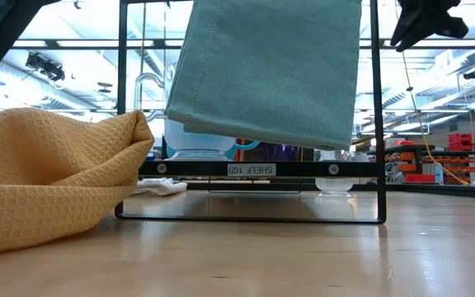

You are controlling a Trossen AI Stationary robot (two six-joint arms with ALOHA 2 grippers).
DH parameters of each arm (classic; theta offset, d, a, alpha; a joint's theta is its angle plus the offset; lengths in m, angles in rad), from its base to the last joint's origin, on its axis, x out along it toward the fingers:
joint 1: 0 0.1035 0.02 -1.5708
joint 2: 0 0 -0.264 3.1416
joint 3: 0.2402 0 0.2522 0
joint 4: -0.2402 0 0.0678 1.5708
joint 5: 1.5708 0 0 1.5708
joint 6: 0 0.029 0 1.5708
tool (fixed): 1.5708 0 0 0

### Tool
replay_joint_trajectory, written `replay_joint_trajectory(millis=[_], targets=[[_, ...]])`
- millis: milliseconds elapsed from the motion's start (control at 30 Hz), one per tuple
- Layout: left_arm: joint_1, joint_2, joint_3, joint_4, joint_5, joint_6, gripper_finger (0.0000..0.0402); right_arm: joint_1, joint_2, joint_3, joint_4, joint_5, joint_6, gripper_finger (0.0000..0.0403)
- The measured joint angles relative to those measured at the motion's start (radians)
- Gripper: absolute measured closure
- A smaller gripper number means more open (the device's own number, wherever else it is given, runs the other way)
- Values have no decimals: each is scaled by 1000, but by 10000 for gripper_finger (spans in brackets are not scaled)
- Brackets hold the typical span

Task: Stack small to large cups/mugs on shelf
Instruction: Put the black cup on the shelf

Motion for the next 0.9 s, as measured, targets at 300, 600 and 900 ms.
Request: replay_joint_trajectory(millis=[300,600,900], targets=[[-1,15,-1,90,13,80,393,0,52,0,3,-1,13,302],[-8,61,-1,113,65,104,393,0,49,0,3,0,-37,302],[-26,117,0,252,106,105,393,0,27,0,2,0,-93,302]])
